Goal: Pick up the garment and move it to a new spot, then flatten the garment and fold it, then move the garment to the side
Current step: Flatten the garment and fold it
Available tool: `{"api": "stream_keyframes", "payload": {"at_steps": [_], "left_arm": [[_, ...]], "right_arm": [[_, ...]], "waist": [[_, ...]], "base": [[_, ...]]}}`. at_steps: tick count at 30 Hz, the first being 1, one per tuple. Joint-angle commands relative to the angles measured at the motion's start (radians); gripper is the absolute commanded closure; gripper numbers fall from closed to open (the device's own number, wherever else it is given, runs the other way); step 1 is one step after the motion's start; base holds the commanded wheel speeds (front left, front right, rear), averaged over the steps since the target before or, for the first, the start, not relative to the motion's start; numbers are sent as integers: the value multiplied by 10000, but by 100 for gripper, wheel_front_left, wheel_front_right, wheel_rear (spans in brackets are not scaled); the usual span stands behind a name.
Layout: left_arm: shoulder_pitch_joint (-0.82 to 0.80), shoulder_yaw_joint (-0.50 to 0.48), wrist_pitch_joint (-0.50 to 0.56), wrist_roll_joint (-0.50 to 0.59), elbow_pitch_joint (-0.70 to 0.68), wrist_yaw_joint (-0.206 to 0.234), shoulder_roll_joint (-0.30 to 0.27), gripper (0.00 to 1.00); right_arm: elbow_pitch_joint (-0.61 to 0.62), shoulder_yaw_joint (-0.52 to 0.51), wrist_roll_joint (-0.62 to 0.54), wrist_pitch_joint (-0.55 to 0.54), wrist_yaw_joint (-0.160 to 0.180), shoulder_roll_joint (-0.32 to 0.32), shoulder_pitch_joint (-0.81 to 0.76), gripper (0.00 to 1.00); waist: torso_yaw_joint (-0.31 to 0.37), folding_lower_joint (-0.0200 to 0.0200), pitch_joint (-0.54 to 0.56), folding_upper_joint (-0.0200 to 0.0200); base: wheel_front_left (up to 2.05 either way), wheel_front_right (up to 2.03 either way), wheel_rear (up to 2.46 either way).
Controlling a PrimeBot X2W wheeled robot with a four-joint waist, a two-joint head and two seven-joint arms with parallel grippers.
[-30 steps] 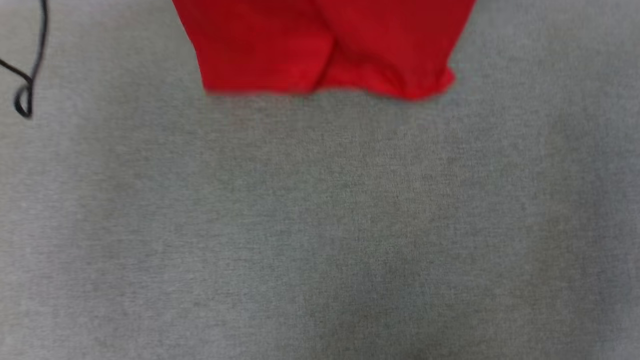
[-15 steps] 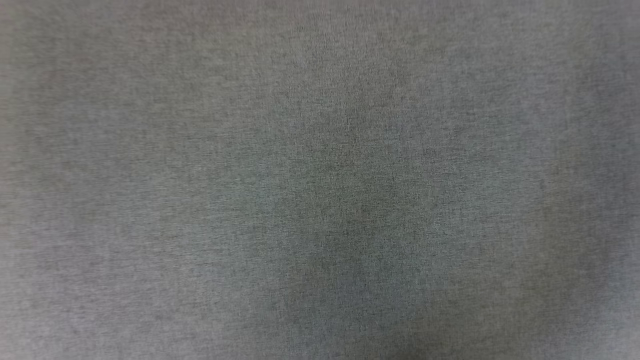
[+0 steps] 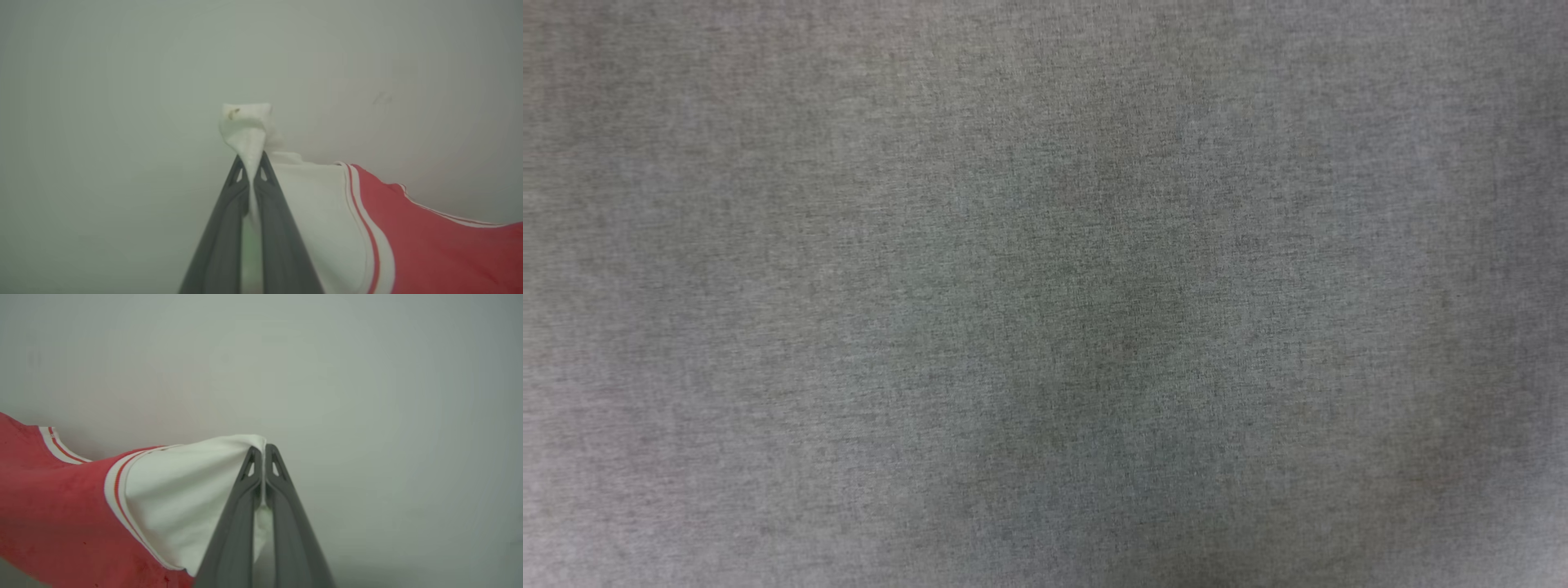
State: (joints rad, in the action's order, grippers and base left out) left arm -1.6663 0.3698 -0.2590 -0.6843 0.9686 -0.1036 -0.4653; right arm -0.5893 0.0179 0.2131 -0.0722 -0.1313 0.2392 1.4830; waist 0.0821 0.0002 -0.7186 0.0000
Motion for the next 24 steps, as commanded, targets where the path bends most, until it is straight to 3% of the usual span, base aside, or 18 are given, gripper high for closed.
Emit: {"api": "stream_keyframes", "payload": {"at_steps": [1, 11, 24], "left_arm": [[273, -78, -66, -50, 108, -53, 67, 100], [2745, -1041, -79, -55, -232, -205, 534, 100], [9063, -2320, -72, 86, -1936, -242, 1588, 100]], "right_arm": [[-141, 51, 134, -36, 10, -13, -226, 100], [-262, 729, 696, -376, 10, 113, -2113, 100], [779, 1053, 2382, -495, 10, 961, -7315, 100]], "waist": [[-46, -2, 118, 0], [-379, -2, 1278, 0], [-926, -2, 4385, 0]], "base": [[0, 0, 0], [0, 0, 0], [0, 0, 0]]}}
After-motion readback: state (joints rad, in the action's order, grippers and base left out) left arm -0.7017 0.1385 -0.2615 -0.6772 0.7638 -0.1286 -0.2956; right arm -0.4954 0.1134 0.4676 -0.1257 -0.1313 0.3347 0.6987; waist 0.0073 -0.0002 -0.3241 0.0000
